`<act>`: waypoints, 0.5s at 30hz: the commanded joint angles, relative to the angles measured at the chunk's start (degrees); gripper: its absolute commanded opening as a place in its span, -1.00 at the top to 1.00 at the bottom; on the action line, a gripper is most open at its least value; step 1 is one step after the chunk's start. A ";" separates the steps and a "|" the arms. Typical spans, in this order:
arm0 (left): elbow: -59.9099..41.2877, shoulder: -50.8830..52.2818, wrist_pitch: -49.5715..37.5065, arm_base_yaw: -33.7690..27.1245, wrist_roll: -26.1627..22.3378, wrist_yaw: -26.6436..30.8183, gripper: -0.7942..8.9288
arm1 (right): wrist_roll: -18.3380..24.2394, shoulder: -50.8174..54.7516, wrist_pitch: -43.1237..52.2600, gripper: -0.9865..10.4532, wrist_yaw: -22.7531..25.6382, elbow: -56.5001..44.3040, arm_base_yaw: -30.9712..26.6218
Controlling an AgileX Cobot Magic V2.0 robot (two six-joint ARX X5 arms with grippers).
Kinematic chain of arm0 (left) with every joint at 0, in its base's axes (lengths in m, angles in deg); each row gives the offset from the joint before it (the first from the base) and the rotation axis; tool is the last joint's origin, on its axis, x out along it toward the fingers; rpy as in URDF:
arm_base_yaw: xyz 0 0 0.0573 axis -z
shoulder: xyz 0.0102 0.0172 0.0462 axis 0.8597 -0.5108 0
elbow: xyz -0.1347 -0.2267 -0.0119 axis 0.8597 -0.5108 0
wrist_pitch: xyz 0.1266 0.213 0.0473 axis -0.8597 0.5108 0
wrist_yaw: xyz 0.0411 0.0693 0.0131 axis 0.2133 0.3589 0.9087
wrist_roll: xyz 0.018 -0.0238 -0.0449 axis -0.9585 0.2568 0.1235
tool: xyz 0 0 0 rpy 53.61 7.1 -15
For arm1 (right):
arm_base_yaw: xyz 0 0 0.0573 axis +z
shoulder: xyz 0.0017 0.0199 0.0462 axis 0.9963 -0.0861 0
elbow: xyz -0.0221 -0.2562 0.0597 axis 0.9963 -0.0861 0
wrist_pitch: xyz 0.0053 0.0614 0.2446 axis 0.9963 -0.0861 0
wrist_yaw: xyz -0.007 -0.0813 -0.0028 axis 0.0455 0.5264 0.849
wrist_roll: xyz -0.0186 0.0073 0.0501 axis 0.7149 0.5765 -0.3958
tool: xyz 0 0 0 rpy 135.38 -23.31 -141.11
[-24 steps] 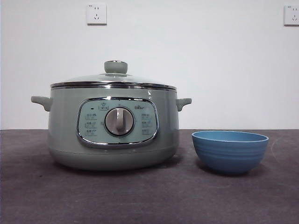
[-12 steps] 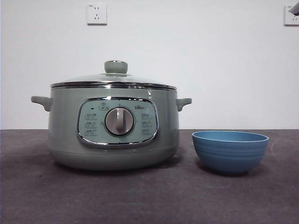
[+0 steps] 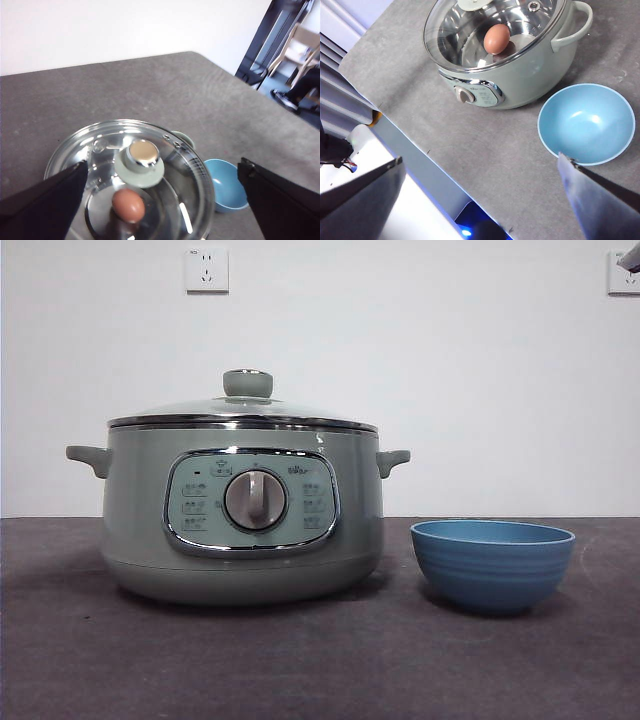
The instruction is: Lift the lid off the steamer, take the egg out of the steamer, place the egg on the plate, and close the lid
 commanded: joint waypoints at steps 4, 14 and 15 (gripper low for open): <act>4.70 -9.73 -3.10 6.93 -3.93 7.58 -0.20 | -0.17 0.02 0.35 -0.12 0.20 0.13 0.09; 6.29 -22.27 -12.41 12.87 -3.91 14.05 -0.20 | -0.17 0.02 0.31 -0.12 0.22 0.13 0.09; 6.29 -23.12 -12.83 13.11 -3.91 14.05 -0.20 | -0.20 0.02 0.31 -0.12 0.20 0.13 0.09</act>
